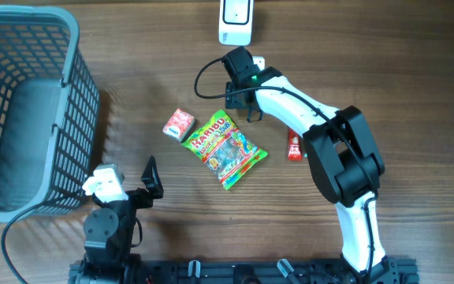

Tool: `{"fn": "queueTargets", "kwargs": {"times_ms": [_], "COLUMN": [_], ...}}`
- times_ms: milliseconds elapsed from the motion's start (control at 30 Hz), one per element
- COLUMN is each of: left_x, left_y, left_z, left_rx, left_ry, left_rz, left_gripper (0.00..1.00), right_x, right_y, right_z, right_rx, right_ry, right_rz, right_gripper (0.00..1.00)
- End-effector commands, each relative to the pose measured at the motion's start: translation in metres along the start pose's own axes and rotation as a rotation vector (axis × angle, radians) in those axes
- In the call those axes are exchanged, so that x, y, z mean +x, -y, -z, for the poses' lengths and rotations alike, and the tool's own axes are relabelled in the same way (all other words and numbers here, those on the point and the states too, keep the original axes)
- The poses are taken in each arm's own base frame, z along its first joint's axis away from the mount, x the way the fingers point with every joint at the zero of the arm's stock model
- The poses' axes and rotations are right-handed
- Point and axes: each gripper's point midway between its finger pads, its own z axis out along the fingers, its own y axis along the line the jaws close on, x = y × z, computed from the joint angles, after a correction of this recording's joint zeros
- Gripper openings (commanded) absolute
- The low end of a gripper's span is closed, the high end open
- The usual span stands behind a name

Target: Scan the item barcode

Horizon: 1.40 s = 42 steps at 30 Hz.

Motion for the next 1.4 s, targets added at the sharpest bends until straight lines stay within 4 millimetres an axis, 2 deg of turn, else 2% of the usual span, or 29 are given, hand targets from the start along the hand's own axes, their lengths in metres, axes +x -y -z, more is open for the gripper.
{"fn": "queueTargets", "kwargs": {"times_ms": [0,133,200,233,300,400,467,533,567,600,700,733,800,933,967,1000,1033,1100,1200,1367], "left_x": [0.002,0.002,0.002,0.002,0.002,0.002,0.002,0.002,0.002,0.002,0.002,0.002,0.002,0.002,0.002,0.002,0.002,0.002,0.002,0.002], "left_y": [0.000,0.000,0.000,0.000,0.000,0.000,0.000,0.000,0.000,0.000,0.000,0.000,0.000,0.000,0.000,0.000,0.000,0.000,0.000,0.000], "left_z": [-0.001,-0.001,-0.001,-0.001,-0.001,-0.001,-0.001,-0.001,-0.001,-0.001,-0.001,-0.001,-0.001,-0.001,-0.001,-0.001,-0.001,-0.001,-0.001,-0.001], "left_rx": [0.000,0.000,0.000,0.000,0.000,0.000,0.000,0.000,0.000,0.000,0.000,0.000,0.000,0.000,0.000,0.000,0.000,0.000,0.000,0.000], "left_ry": [-0.001,-0.001,-0.001,-0.001,-0.001,-0.001,-0.001,-0.001,-0.001,-0.001,-0.001,-0.001,-0.001,-0.001,-0.001,-0.001,-0.001,-0.001,-0.001,-0.001], "left_rz": [0.010,0.010,0.010,0.010,0.010,0.010,0.010,0.010,0.010,0.010,0.010,0.010,0.010,0.010,0.010,0.010,0.010,0.010,0.010,0.010], "left_gripper": [1.00,1.00,1.00,1.00,1.00,1.00,1.00,1.00,1.00,1.00,1.00,1.00,1.00,1.00,1.00,1.00,1.00,1.00,1.00,1.00], "right_x": [0.016,0.011,0.001,-0.006,-0.007,-0.004,-0.011,-0.028,-0.046,-0.058,-0.116,-0.127,-0.145,-0.175,-0.181,-0.186,-0.187,-0.191,-0.206,-0.214], "right_y": [-0.002,-0.004,-0.010,-0.015,-0.024,-0.037,-0.052,-0.068,-0.075,-0.074,-0.073,-0.076,-0.082,-0.097,-0.095,-0.090,-0.086,-0.078,-0.070,-0.060], "right_z": [-0.012,-0.010,0.005,0.022,0.054,0.101,0.127,0.149,0.159,0.162,0.173,0.175,0.167,0.126,0.122,0.109,0.094,0.077,0.088,0.085], "right_rx": [-0.018,-0.025,-0.057,-0.085,-0.173,-0.348,-0.509,-0.692,-0.801,-0.830,-0.947,-0.981,-1.047,-1.257,-1.299,-1.321,-1.314,-1.294,-1.348,-1.375], "right_ry": [-0.053,-0.043,-0.025,-0.020,-0.043,-0.106,-0.115,-0.118,-0.109,-0.088,0.050,0.076,0.100,0.083,0.086,0.079,0.068,0.083,0.097,-0.007], "right_rz": [0.018,0.033,0.027,0.026,0.033,0.029,0.011,-0.061,-0.143,-0.186,-0.361,-0.386,-0.475,-0.726,-0.773,-0.848,-0.920,-1.010,-1.104,-1.337], "right_gripper": [0.67,0.68,0.68,0.68,0.68,0.67,0.67,0.68,0.68,0.68,0.72,0.72,0.72,0.68,0.67,0.67,0.67,0.67,0.66,0.65]}}
